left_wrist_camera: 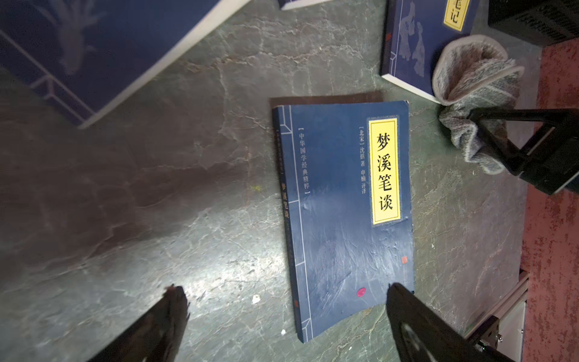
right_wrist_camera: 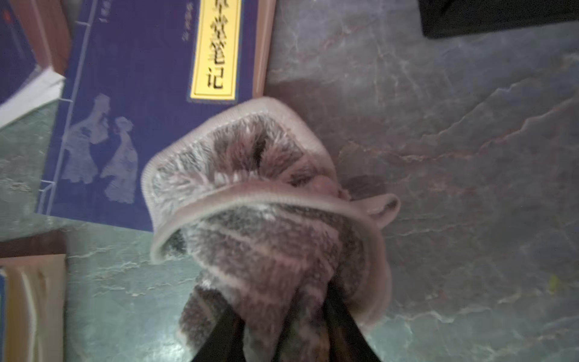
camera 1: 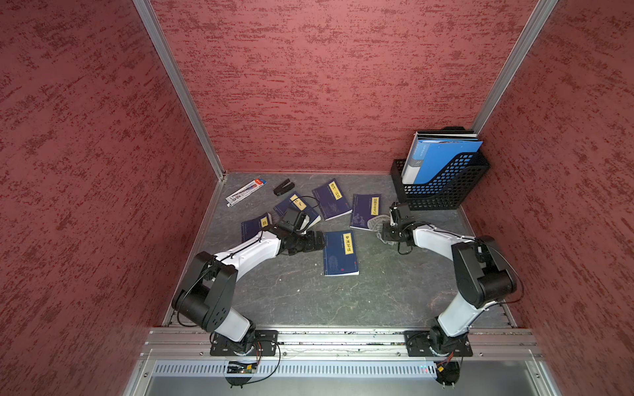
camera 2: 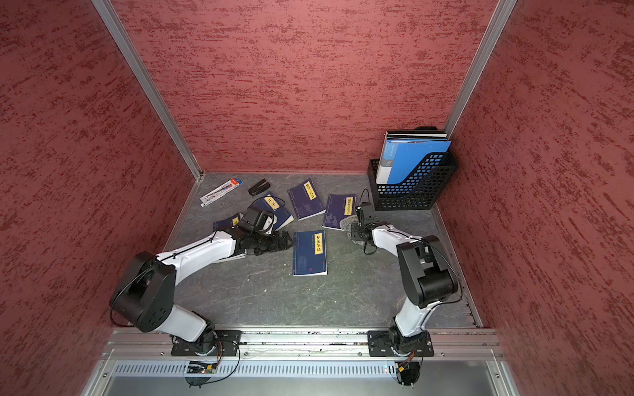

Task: Wipe the cover of the book
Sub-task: Place the cleaning item at the center of the board, then pick up the book from the center of the board.

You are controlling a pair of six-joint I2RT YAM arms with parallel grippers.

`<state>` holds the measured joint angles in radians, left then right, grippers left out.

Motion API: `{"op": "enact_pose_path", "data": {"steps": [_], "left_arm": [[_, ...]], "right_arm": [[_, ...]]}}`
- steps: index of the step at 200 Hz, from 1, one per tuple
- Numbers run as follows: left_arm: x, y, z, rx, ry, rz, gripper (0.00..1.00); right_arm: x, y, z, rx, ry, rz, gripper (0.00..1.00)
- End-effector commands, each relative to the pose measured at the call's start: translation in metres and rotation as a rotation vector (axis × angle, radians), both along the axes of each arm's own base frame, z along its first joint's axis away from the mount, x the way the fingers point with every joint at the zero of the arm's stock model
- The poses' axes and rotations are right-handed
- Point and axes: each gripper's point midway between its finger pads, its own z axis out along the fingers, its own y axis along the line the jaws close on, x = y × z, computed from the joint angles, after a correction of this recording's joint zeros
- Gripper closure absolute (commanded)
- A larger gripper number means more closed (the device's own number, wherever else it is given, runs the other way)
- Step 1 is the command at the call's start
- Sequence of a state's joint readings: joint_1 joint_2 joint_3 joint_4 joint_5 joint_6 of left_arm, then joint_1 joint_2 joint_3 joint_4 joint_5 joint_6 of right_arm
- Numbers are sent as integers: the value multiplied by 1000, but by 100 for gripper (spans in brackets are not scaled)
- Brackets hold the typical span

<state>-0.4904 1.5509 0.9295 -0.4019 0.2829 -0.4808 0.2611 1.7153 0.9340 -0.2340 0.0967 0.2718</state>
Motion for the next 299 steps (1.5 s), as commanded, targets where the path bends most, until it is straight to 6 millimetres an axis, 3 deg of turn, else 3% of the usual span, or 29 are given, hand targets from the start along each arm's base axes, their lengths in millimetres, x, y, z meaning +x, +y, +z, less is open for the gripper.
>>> {"op": "enact_pose_path", "data": {"steps": [1, 28, 62, 83, 104, 143, 188, 223, 299], "left_arm": [[3, -14, 4, -14, -22, -39, 0], [1, -20, -1, -7, -7, -55, 0], [2, -27, -4, -4, 1, -68, 1], [3, -32, -9, -2, 13, -73, 1], [3, -35, -15, -3, 30, -64, 2], [2, -40, -21, -33, 52, -49, 5], [1, -47, -29, -70, 79, -48, 13], [-2, -52, -36, -93, 105, -48, 18], [-7, -58, -37, -134, 117, -58, 21]], "right_arm": [[2, -11, 11, -47, -28, -40, 49], [-3, -13, 32, -42, -66, -42, 38], [-11, -12, 67, -51, -100, -32, 33], [-18, 7, 86, -25, -125, 16, 32], [-31, 49, 97, 115, -144, 120, 33], [-66, 104, 69, 306, -95, 238, 37], [-89, 135, 47, 355, -43, 254, 38], [-93, 148, 49, 371, -47, 274, 40], [-99, 138, -5, 243, 73, 210, 63]]}}
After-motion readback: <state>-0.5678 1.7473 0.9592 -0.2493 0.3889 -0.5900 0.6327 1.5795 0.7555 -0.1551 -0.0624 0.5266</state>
